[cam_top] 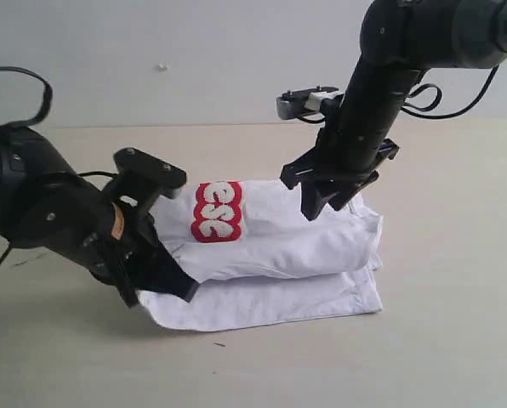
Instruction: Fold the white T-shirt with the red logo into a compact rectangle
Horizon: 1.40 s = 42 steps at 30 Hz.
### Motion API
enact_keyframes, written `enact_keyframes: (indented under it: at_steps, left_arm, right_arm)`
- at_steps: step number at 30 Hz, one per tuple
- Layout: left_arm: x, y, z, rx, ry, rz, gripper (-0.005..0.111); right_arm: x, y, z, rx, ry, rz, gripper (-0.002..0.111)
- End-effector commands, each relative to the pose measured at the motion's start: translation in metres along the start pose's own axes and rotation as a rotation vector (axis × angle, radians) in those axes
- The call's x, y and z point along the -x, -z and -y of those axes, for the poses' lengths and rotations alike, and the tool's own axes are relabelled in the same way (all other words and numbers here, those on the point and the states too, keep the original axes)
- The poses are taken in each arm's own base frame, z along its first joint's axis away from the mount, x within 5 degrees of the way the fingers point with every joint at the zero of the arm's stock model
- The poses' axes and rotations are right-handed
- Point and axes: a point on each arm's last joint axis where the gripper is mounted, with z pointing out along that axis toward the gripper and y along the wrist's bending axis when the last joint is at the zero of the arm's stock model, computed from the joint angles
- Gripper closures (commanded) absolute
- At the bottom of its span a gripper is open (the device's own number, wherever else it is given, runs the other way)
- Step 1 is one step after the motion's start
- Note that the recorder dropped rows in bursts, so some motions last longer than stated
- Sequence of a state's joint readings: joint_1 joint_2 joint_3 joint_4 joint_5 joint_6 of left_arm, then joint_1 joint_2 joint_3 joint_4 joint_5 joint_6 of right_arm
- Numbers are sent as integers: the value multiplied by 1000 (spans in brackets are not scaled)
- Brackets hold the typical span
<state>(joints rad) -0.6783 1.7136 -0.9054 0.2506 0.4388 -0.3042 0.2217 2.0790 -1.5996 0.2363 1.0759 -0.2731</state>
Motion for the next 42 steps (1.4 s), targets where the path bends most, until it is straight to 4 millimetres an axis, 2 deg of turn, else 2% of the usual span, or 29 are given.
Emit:
enact_keyframes:
  at_steps: [1, 6, 10, 14, 17, 20, 25, 27, 34, 42]
  left_arm:
    - [6, 17, -15, 15, 91, 65, 107]
    - [13, 47, -17, 4, 98, 165, 107]
    - [13, 64, -20, 8, 102, 195, 107]
    - [10, 71, -21, 12, 101, 204, 107]
    - [7, 73, -21, 12, 101, 206, 107]
    - [5, 79, -22, 14, 101, 218, 107]
    - [5, 101, -24, 11, 106, 284, 107]
    - [4, 112, -25, 10, 108, 317, 107]
    - [-14, 164, -29, -22, 134, 530, 107]
    - [-58, 221, -33, -64, 134, 825, 107]
  right_arm:
    - [-7, -18, -1, 29, 4, -14, 73]
    - [-18, -55, -16, 54, 63, -86, 108]
    - [-27, -83, -34, 82, 104, -205, 108]
    - [-28, -83, -46, 82, 143, -214, 108]
    - [-24, -64, -52, 77, 158, -163, 108]
    - [-21, -35, -57, 68, 174, -86, 108]
    - [-24, 18, -70, 80, 169, 91, 108]
    - [-31, 38, -73, 67, 170, 179, 108]
    - [-80, 92, -79, -8, 157, 487, 108]
    - [-152, 150, -86, -35, 100, 872, 108]
